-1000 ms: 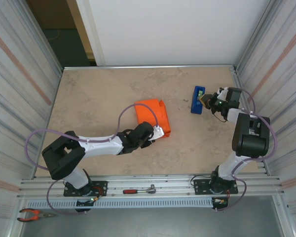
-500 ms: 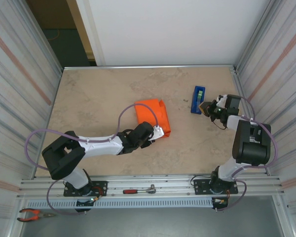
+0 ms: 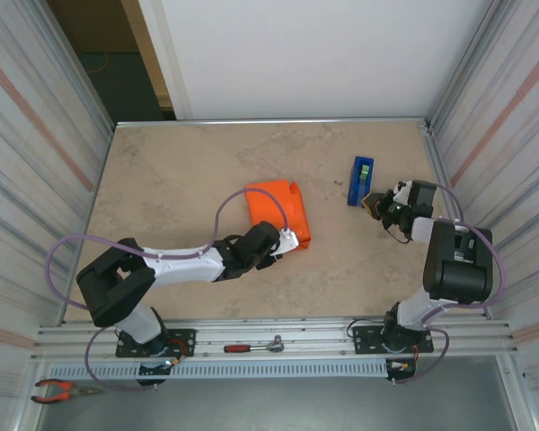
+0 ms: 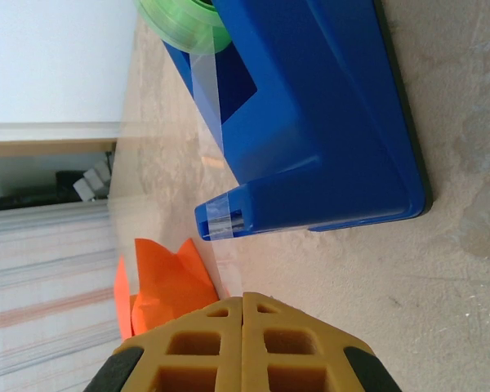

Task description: Wrap the gift box in paper

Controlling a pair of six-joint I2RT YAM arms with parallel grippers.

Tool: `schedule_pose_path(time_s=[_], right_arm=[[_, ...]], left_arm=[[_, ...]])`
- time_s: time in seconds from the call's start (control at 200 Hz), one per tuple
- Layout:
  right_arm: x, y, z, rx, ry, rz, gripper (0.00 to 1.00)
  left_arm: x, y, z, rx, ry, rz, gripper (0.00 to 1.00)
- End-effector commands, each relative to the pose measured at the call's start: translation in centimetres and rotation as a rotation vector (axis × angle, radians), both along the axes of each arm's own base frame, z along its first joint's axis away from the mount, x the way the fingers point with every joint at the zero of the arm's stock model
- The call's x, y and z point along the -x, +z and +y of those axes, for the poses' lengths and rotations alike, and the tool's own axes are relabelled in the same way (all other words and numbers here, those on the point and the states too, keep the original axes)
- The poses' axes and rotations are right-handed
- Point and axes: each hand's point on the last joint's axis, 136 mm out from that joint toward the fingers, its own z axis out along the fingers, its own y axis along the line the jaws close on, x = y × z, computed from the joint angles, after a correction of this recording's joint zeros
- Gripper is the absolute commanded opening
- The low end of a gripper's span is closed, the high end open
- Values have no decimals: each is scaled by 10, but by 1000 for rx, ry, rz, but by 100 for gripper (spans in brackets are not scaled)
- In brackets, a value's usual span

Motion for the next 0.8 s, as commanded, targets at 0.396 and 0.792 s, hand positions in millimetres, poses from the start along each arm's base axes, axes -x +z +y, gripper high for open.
schedule_pose_path(time_s=[0.396, 0.792], right_arm=[[-5, -46, 7, -65, -6, 111, 0], [-9, -36, 21, -100, 20, 81, 0]], left_arm=[[14, -30, 11, -70, -5, 99, 49], [14, -30, 11, -68, -5, 100, 49]])
